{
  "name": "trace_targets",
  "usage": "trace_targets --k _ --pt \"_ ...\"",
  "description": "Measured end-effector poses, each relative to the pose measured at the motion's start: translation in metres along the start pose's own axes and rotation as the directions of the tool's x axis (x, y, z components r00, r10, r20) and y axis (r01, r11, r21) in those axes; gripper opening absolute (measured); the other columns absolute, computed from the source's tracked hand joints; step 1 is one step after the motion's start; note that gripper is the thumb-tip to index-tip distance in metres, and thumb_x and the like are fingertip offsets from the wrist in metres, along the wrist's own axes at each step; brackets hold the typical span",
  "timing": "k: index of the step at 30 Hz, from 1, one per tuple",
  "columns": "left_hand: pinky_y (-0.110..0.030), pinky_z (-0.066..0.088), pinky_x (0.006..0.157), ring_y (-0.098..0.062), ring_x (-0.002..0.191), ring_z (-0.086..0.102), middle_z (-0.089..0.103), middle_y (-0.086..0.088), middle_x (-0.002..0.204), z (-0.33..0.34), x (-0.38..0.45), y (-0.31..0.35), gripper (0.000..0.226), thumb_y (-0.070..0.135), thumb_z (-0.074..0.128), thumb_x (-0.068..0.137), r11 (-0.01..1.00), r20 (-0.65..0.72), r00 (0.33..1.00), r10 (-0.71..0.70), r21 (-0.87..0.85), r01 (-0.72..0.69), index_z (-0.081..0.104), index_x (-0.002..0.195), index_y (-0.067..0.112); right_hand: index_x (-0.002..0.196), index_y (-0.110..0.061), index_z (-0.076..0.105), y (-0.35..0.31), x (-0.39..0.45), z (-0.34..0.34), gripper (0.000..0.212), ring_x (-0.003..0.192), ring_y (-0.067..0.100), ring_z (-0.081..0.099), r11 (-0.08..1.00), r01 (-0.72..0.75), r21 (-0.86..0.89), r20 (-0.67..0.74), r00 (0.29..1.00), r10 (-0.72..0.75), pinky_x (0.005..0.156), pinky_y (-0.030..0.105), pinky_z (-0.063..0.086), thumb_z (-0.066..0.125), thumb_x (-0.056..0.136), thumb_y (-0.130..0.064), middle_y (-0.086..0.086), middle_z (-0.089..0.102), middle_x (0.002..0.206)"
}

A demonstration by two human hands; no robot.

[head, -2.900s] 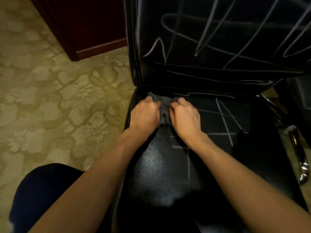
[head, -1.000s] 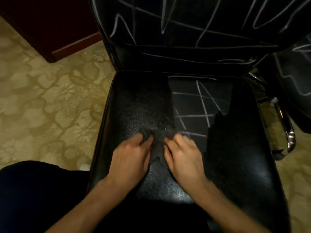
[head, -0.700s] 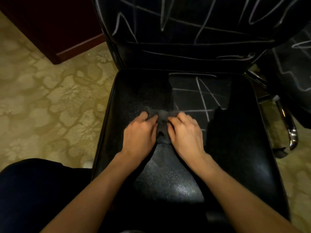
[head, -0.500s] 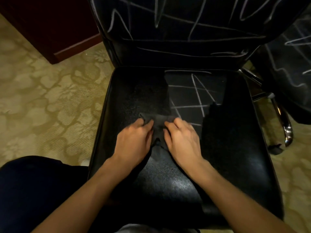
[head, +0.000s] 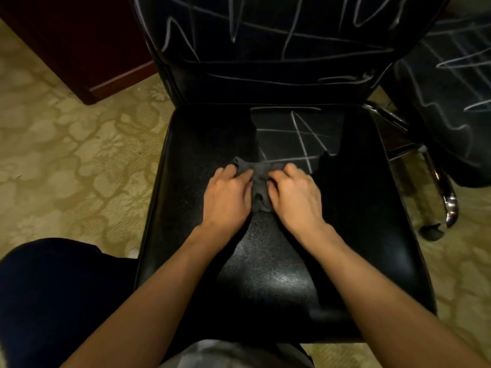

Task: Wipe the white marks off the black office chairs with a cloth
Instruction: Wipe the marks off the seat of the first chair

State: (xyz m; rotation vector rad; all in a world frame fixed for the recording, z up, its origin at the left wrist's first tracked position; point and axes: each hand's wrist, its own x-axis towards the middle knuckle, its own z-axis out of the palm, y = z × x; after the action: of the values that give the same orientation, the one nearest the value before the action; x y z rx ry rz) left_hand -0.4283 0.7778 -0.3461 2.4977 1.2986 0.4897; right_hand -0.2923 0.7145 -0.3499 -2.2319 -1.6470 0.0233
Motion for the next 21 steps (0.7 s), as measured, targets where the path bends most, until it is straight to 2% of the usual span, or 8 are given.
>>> trace_targets --k 2,4,6,8,11,15,18,21 --pt "-0.035 0.048 0.085 -0.03 0.095 0.059 0.061 -0.011 0.105 0.001 0.002 0.003 0.031 0.015 0.06 0.095 0.992 0.012 0.998 -0.069 -0.103 0.07 0.07 0.124 0.013 0.101 -0.01 0.072 0.005 0.003 -0.001 0.019 0.083 0.032 0.063 1.0 0.005 0.009 0.035 0.999 -0.005 0.072 0.042 0.052 0.061 0.092 -0.023 0.011 0.06 0.092" --pt "-0.02 0.043 0.084 -0.017 0.092 0.06 0.058 0.0 0.1 -0.007 -0.008 0.001 0.029 0.016 0.062 0.096 0.968 0.001 0.994 -0.113 -0.226 0.11 0.071 0.124 0.016 0.108 -0.014 0.071 0.005 -0.011 -0.005 0.023 0.083 0.029 0.064 0.999 0.005 0.045 0.048 0.999 -0.008 0.072 0.041 0.054 0.059 0.094 -0.027 0.008 0.06 0.094" --pt "-0.018 0.045 0.081 -0.01 0.084 0.059 0.056 0.006 0.092 -0.014 -0.021 0.0 0.025 0.016 0.065 0.095 0.941 0.001 0.991 -0.137 -0.312 0.13 0.074 0.119 0.019 0.116 -0.017 0.07 0.007 -0.026 -0.008 0.027 0.08 0.027 0.066 0.993 -0.027 0.117 0.047 0.999 0.021 0.069 0.038 0.056 0.062 0.093 -0.03 0.005 0.061 0.094" --pt "-0.019 0.046 0.081 -0.011 0.084 0.061 0.057 0.006 0.091 -0.014 -0.026 0.004 0.024 0.015 0.066 0.094 0.927 0.035 0.985 -0.167 -0.335 0.169 0.075 0.116 0.02 0.116 -0.016 0.071 0.009 -0.034 -0.008 0.029 0.075 0.026 0.066 0.983 -0.072 0.166 0.023 0.997 0.069 0.063 0.037 0.055 0.067 0.091 -0.029 0.004 0.06 0.091" --pt "-0.015 0.041 0.084 -0.015 0.091 0.061 0.054 0.006 0.094 -0.013 -0.021 0.011 0.025 0.02 0.064 0.096 0.925 0.112 0.967 -0.23 -0.284 0.253 0.073 0.119 0.023 0.111 -0.01 0.072 0.008 -0.038 -0.001 0.032 0.067 0.028 0.065 0.99 -0.075 0.117 -0.019 0.997 0.078 0.056 0.036 0.054 0.076 0.083 -0.024 0.005 0.059 0.085" --pt "-0.029 0.052 0.086 -0.018 0.09 0.064 0.058 0.001 0.101 -0.02 -0.026 0.016 0.034 0.034 0.07 0.092 0.928 0.142 0.957 -0.253 -0.242 0.282 0.069 0.125 0.026 0.111 -0.007 0.07 0.008 -0.04 0.001 0.034 0.07 0.029 0.063 0.998 0.008 0.065 -0.011 1.0 -0.007 0.06 0.039 0.056 0.074 0.082 -0.024 0.008 0.059 0.086" --pt "-0.037 0.058 0.068 -0.025 0.081 0.068 0.062 -0.003 0.105 -0.011 -0.033 0.018 0.034 0.03 0.072 0.089 0.988 0.086 0.985 -0.147 -0.042 0.151 0.07 0.122 0.024 0.108 -0.007 0.071 0.009 -0.036 0.002 0.028 0.068 0.027 0.062 0.999 0.025 0.033 -0.035 0.999 -0.024 0.061 0.037 0.052 0.074 0.083 -0.021 0.007 0.059 0.086" --pt "-0.034 0.052 0.048 -0.027 0.067 0.066 0.061 -0.006 0.093 0.0 -0.007 0.014 0.024 0.024 0.074 0.084 0.992 0.045 0.999 -0.017 0.128 0.011 0.075 0.106 0.017 0.105 -0.007 0.071 0.01 -0.013 0.007 0.024 0.07 0.028 0.061 0.999 0.032 0.006 -0.036 0.999 -0.031 0.061 0.038 0.052 0.074 0.085 -0.018 0.009 0.058 0.085"
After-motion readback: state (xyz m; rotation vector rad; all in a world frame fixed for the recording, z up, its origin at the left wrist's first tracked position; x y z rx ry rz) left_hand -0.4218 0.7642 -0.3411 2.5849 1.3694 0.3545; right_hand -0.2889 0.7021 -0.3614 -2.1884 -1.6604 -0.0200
